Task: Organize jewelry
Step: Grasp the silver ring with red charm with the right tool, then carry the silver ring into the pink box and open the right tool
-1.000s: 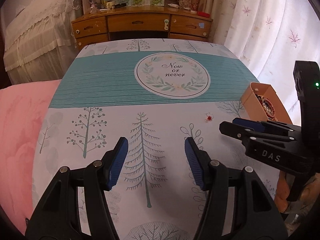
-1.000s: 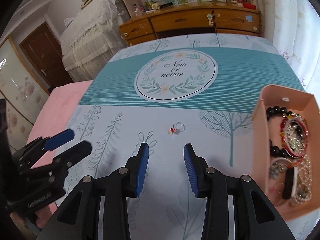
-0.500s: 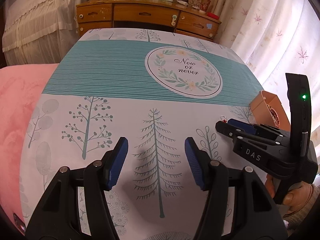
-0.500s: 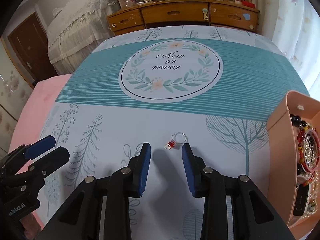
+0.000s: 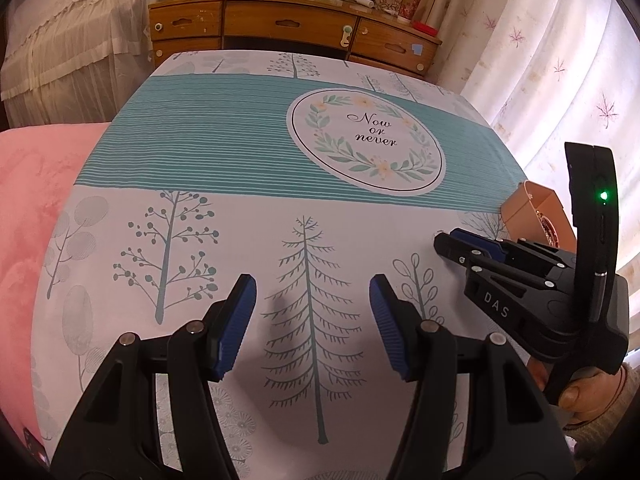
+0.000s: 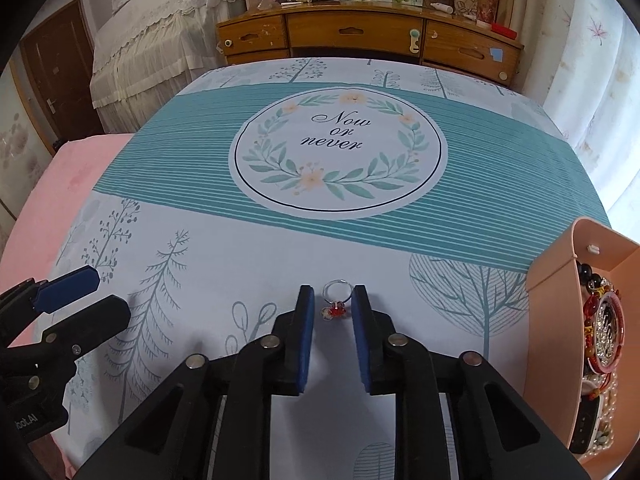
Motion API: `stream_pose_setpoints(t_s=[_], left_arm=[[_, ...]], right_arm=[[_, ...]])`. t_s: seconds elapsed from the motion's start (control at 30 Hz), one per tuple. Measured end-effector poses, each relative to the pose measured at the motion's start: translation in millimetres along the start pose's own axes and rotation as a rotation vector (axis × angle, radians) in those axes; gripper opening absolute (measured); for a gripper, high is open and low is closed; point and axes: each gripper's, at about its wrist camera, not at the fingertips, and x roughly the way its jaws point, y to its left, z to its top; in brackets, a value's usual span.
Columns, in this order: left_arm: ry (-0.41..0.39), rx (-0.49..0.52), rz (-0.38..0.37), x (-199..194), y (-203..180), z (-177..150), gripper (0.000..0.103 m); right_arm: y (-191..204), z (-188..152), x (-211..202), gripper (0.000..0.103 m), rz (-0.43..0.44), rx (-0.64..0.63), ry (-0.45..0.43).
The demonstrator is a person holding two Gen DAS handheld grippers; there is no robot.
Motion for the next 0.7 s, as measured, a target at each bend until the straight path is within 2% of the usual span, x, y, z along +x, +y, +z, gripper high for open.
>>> stream_pose_setpoints(t_s=[0.07,0.13,0.37,0.57,0.7], left_arm=[[-0.001,0.002,0.001,0.7,-2.2,0.7,0.056],[-0.002,0.010,0.005,0.6,-4.8,0.8,0.056],[-0.015,0.072,0.007,-7.7,-28.4,7.3,0.056],[-0.042,0.160,-0.029,-20.6,-73.9,15.8,0.056],[-0.062,0.241,-0.067,-26.4,-115.7,20.1,0.056]], right_arm=[[-2.0,-1.4,-0.8,0.013,0.003,0.005,-0.004],[-4.4,-2.7,-2.4,0.007,0.015,0.017,-0.006],[-16.5,-8.8,-19.5,0.007,0.083,0.081,-0.016],[-49.7,-16.2,-79.7,0.007,0.090,0.142,-0.102],[-89.1,-30.8,-122.0,0.007,0.039,0.199,-0.160]])
